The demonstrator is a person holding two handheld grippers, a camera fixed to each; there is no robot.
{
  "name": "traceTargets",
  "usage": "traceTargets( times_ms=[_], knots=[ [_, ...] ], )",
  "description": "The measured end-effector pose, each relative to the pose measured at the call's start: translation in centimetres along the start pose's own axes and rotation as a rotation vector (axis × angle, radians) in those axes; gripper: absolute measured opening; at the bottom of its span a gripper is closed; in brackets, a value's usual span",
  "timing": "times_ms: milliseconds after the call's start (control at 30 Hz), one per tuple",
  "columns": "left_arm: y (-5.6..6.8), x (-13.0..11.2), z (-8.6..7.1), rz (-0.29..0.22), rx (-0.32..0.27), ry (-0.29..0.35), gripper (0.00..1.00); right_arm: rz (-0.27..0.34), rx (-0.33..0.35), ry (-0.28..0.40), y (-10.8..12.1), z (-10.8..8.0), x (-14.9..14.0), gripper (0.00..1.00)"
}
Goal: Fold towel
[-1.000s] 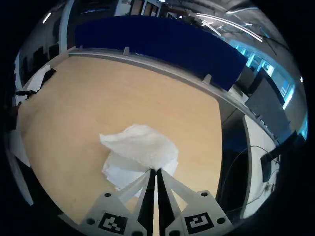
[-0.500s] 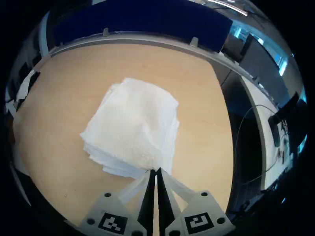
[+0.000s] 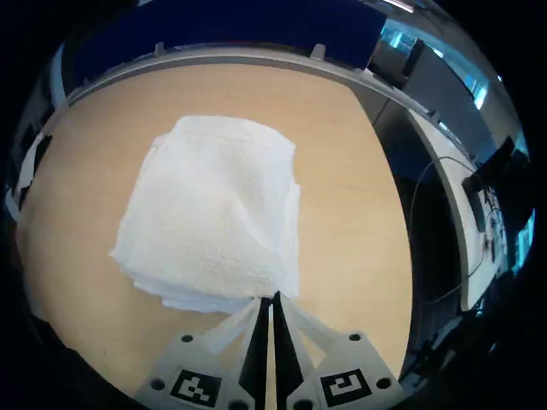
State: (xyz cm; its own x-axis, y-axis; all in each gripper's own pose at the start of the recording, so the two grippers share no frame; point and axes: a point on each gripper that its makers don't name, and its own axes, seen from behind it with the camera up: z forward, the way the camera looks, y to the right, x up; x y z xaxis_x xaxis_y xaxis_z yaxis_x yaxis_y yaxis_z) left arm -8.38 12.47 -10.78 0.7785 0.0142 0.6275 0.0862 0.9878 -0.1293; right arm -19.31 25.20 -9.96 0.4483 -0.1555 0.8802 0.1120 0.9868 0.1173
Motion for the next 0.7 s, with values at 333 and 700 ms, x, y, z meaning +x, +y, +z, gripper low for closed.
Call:
traceTargets(
  times_ms=[333,700],
  knots=[
    [-0.3,-0.1,0.1,-0.003,0.002,0.0,0.89,-0.003,-0.014,0.021,-0.3,-0.5,0.3,0.12],
    [-0.1,0.2,0.4,0.003,-0.006,0.001,0.89,-0.001,-0.046,0.062,-0.2,-2.1,-0.1,0.68]
  ],
)
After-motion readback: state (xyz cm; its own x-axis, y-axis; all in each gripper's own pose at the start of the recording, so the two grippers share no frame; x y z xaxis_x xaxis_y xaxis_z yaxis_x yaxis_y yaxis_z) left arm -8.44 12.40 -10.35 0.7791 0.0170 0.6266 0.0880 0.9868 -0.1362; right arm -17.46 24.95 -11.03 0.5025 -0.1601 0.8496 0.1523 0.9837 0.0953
